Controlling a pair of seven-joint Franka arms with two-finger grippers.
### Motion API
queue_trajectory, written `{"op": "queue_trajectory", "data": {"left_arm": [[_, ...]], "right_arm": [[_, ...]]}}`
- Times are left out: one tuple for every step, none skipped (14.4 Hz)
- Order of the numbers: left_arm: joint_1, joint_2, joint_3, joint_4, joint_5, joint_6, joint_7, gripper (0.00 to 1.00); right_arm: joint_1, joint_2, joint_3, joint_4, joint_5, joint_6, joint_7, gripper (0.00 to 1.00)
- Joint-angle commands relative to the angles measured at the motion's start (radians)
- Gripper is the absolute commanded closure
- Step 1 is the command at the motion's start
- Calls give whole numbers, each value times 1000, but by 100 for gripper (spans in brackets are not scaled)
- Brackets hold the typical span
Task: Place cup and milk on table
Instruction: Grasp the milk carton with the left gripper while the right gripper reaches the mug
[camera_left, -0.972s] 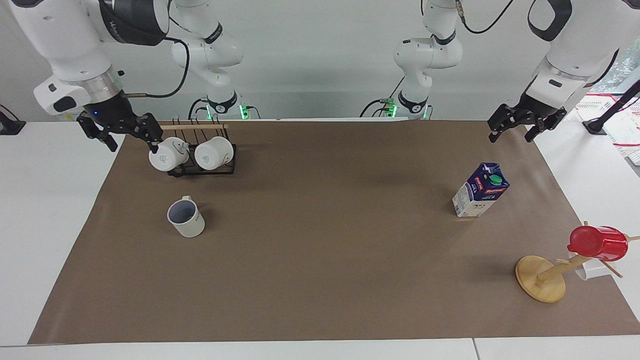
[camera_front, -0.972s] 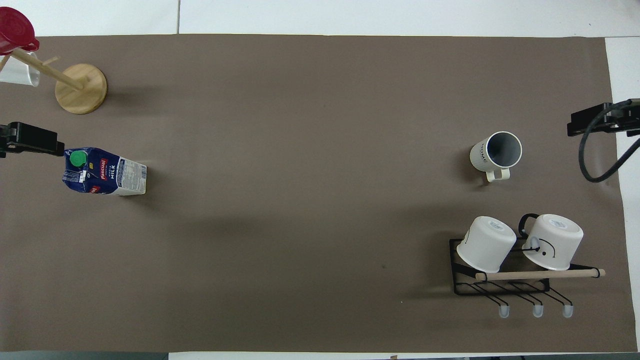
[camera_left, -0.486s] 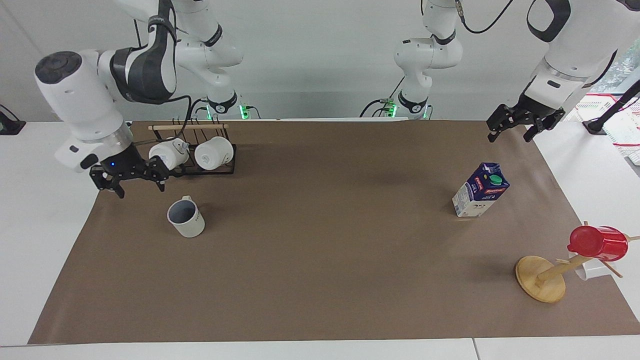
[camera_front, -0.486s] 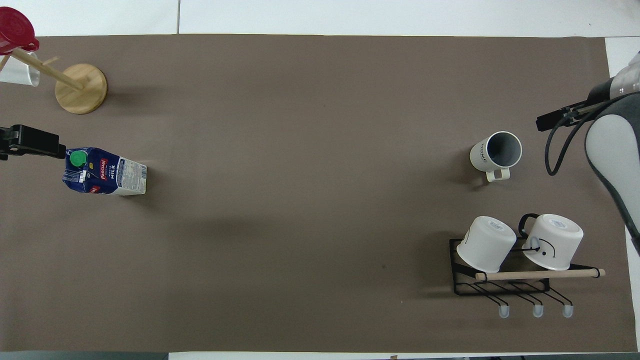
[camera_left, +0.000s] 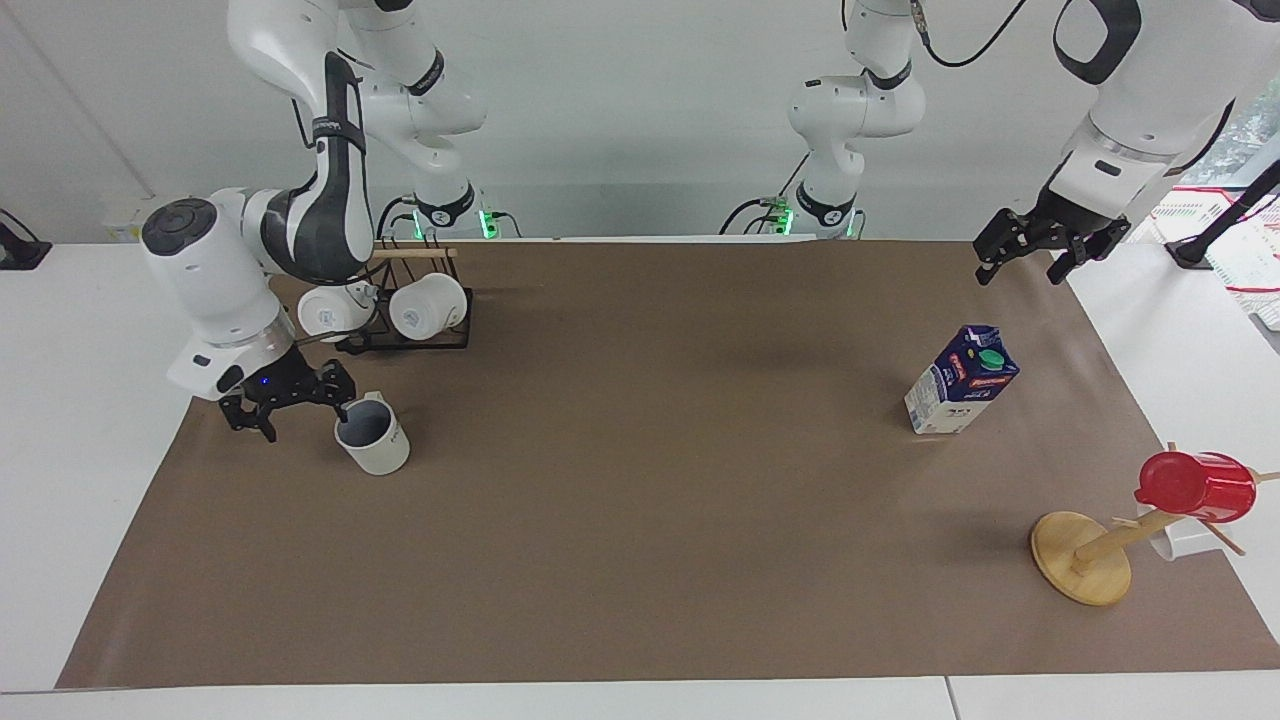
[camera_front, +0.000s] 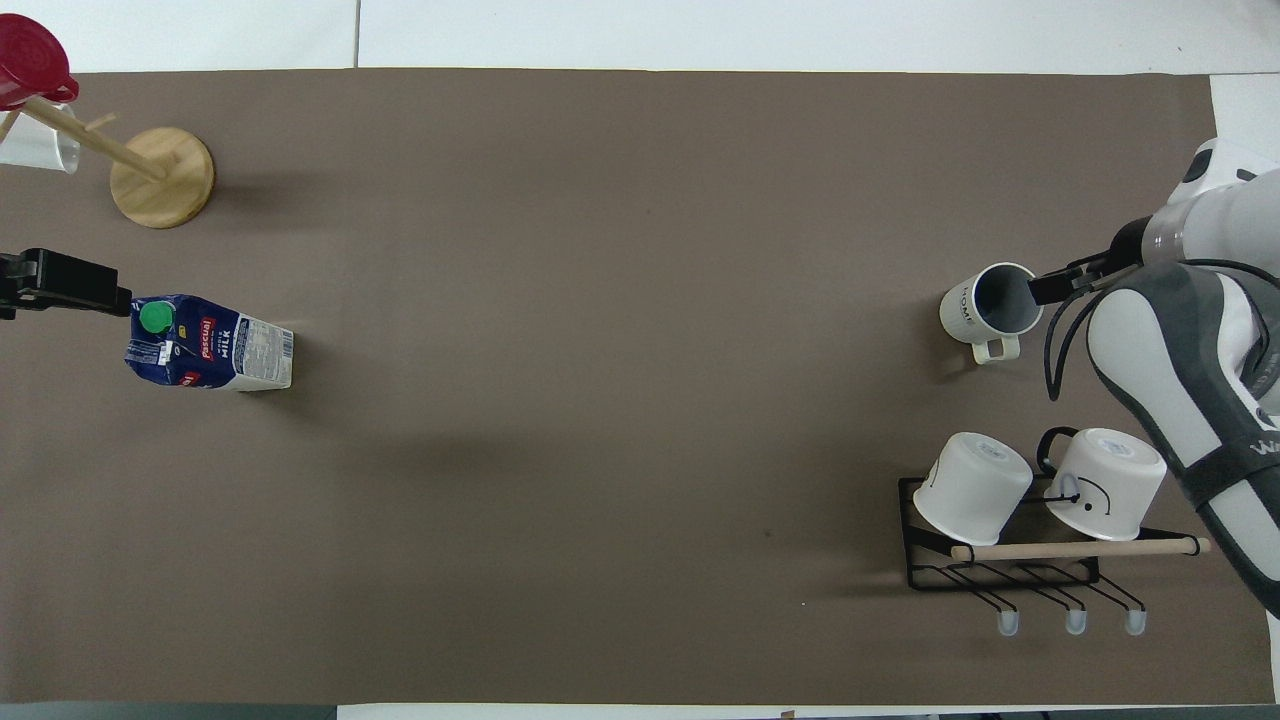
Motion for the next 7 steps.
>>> {"op": "queue_trajectory", "data": {"left_arm": [[7,-30,0,-39,8,26,15,0],[7,-30,0,-52,8,45,15,0],[7,-30,0,-70,8,68,15,0],[9,-36,0,-88,8,85,15,0],[9,-39,0,-110,8,99,15,0],[9,-41,0,-124,8,119,15,0],[9,-41,0,-147,8,142,15,0]], "right_arm": [[-1,16,6,-27,69,65,-45,0],[5,18,6,-28,106,72,-45,0],[5,31,6,-28,113,75,-49,1],[-1,59,6,-24,116,80,-55,4],[4,65,6,-21,116,86,-57,23],[5,67,6,-18,116,79,-64,64],[7,65,6,-22,117,85,-72,98]]}}
